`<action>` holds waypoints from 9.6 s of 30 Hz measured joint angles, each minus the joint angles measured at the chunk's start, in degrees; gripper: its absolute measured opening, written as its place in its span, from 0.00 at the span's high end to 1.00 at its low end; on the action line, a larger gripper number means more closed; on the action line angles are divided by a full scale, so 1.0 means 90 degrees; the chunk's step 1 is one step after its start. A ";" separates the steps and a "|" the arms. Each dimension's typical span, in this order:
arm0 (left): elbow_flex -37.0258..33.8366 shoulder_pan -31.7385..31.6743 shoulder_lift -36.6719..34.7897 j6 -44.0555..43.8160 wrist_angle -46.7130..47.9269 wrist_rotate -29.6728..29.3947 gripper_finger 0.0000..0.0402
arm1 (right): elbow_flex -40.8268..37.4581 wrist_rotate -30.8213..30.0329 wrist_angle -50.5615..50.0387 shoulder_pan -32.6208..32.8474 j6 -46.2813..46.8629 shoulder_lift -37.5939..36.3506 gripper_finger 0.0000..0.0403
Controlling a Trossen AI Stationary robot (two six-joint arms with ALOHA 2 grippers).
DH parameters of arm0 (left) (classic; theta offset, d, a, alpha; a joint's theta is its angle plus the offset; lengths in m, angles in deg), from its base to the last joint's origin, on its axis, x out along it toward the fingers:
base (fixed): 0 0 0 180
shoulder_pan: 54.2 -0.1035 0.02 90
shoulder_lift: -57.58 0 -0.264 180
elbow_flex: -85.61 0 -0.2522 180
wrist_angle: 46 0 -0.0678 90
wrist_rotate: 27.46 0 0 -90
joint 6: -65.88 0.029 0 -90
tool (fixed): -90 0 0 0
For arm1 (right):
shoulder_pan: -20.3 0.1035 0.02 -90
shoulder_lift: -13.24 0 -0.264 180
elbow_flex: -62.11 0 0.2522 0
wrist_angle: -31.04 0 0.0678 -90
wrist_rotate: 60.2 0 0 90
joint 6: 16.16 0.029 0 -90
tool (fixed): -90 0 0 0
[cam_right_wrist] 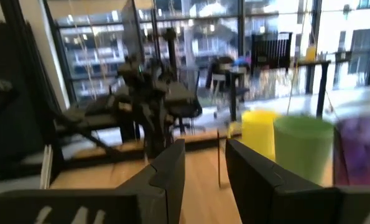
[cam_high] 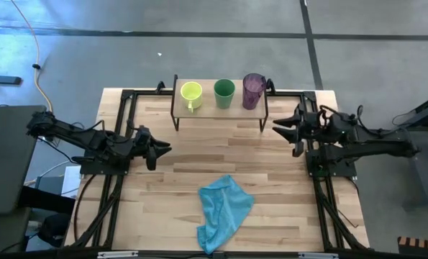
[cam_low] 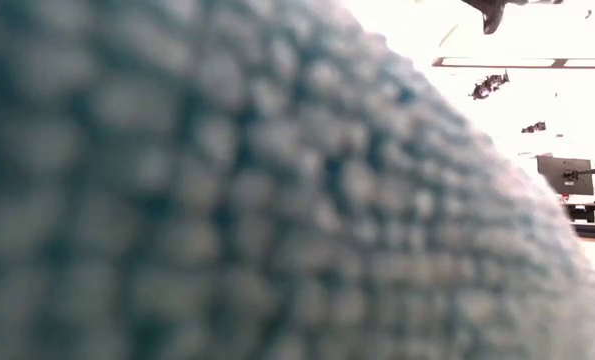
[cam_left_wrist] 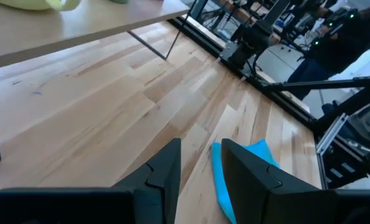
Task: Stack small to large cups/mugs on shelf
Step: Return to Home Position
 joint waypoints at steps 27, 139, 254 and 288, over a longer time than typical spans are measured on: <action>0.0000 0.0000 0.0064 -0.0005 -0.0327 0.0094 0.74 | -0.1988 0.0053 0.1097 -0.0002 0.0614 -0.1168 0.73; -0.1991 -0.2042 -0.0757 0.3549 -0.5590 0.3006 0.74 | -0.3524 -0.0041 0.3996 -0.0017 0.0472 -0.1327 0.73; -0.2880 -0.2041 -0.3802 0.3375 -0.2186 0.3694 0.74 | -0.2987 -0.0054 0.2599 -0.0017 0.0055 -0.1327 0.73; -0.2883 -0.2042 -0.3193 0.4731 -0.1969 0.3798 0.74 | -0.2888 -0.0019 0.3425 -0.0017 0.0795 -0.1327 0.73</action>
